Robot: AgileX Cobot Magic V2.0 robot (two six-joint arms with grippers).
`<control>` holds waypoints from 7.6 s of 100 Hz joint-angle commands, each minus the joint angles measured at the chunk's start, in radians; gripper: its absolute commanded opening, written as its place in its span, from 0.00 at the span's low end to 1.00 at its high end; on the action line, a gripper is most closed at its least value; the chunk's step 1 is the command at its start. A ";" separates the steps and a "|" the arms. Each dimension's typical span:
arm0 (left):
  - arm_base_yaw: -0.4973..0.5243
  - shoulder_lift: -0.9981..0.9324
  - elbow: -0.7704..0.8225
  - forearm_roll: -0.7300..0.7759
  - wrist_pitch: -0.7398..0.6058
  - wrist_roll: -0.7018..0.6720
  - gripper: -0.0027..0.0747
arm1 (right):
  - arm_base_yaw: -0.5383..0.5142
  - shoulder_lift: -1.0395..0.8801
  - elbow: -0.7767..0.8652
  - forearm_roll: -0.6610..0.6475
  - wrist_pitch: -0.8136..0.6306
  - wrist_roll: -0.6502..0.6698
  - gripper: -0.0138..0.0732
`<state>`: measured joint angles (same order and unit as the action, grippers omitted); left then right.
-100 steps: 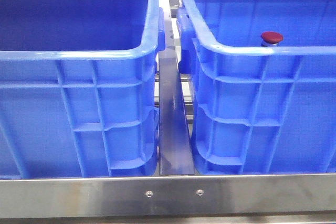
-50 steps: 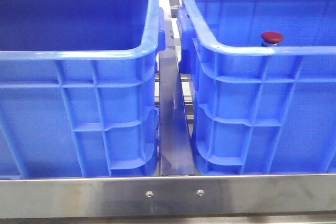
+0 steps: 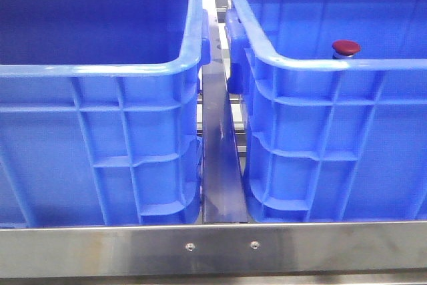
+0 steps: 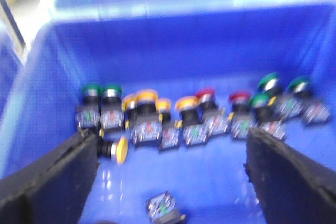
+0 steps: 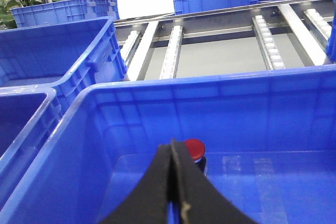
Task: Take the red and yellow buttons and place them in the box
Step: 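Grasp a yellow-capped button with the left gripper and lift it, then move the yellow button toward the right gripper and hand it over, then carry the yellow-capped button with the right gripper over the crate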
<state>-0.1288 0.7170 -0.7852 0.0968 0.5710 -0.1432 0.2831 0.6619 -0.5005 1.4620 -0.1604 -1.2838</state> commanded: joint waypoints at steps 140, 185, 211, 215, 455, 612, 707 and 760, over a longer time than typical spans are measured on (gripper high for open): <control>0.088 0.907 -0.338 0.042 -0.185 -0.003 0.64 | -0.003 -0.005 -0.027 -0.021 0.009 -0.010 0.08; 0.088 0.847 -0.338 0.042 -0.177 -0.003 0.01 | -0.003 -0.005 -0.027 -0.021 0.009 -0.010 0.08; 0.086 0.677 -0.338 0.004 -0.112 -0.003 0.01 | -0.003 -0.005 -0.027 -0.021 0.009 -0.010 0.08; 0.086 0.644 -0.338 -0.003 -0.100 -0.003 0.01 | -0.003 -0.005 -0.027 -0.021 0.009 -0.010 0.08; -0.176 0.300 -0.082 -1.302 0.119 1.241 0.01 | -0.003 -0.005 -0.027 -0.021 0.053 -0.010 0.08; -0.572 0.594 -0.321 -1.193 -0.003 1.257 0.01 | -0.003 0.263 -0.071 0.458 0.773 0.076 0.82; -0.570 0.594 -0.321 -1.161 -0.014 1.257 0.25 | -0.003 0.455 -0.181 0.457 0.958 0.070 0.29; -0.564 0.531 -0.288 -1.129 -0.124 1.226 0.72 | -0.003 0.421 -0.181 0.457 0.807 -0.055 0.29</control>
<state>-0.6933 1.3086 -1.0613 -1.0125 0.5207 1.1104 0.2814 1.1256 -0.6478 1.7828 0.6538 -1.2952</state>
